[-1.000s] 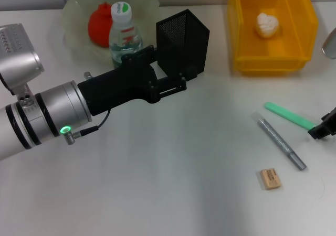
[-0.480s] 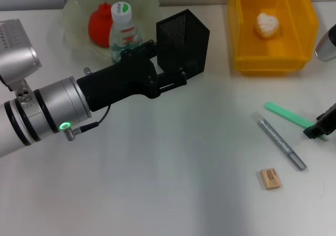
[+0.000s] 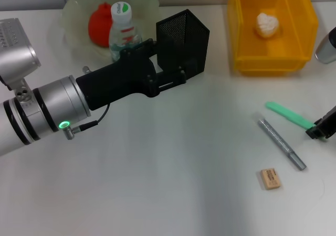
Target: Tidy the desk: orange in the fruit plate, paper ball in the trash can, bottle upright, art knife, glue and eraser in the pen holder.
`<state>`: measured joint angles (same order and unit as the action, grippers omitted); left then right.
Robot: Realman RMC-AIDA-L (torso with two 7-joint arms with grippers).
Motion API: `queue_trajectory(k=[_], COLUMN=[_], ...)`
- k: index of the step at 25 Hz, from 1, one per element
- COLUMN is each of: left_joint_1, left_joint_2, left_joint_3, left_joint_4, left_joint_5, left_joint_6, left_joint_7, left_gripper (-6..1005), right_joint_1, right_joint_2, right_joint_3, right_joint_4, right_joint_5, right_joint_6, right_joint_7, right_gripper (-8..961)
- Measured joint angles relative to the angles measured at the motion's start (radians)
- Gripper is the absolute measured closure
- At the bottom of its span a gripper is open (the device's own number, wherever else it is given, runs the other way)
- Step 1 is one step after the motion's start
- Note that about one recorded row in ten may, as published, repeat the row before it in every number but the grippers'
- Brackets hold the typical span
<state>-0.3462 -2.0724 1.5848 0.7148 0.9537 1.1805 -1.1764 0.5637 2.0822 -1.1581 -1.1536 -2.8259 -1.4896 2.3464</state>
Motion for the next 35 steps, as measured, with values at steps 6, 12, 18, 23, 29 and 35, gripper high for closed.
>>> queue_trajectory(k=[6,12,18,23,29,35], left_joint_1=[-0.001,0.001,0.009,0.007,-0.001,-0.007], left_joint_2=[0.0,0.001,0.001,-0.001,-0.003,-0.003], left_joint_3=[-0.008,-0.012,-0.021,-0.022,-0.022,-0.022], left_joint_4=[0.0,0.0,0.0,0.0,-0.01,-0.012], left_joint_5=[0.0,0.001,-0.004,-0.008,-0.01,-0.011], left_joint_6=[0.01,0.028,0.057,0.059,0.059,0.059], left_joint_7=[0.0,0.0,0.02,0.021,0.021,0.018], left_gripper=[230,230,229,229,229,230], right_joint_1=[-0.006,-0.059,-0.128,-0.156,-0.18,-0.151], right_joint_2=[0.001,0.0,-0.005,-0.002,-0.002,-0.008], right_joint_3=[0.01,0.011,0.102,0.118,0.213,0.302], right_joint_4=[-0.002,-0.094,-0.182,-0.19,-0.178,-0.067], right_joint_5=[0.006,0.087,0.256,0.288,0.51,0.738], right_joint_6=[-0.001,-0.002,-0.004,0.001,-0.008,-0.042], right_joint_7=[0.0,-0.001,-0.053,-0.068,-0.102,-0.069], right_gripper=[732,753,762,780,780,780])
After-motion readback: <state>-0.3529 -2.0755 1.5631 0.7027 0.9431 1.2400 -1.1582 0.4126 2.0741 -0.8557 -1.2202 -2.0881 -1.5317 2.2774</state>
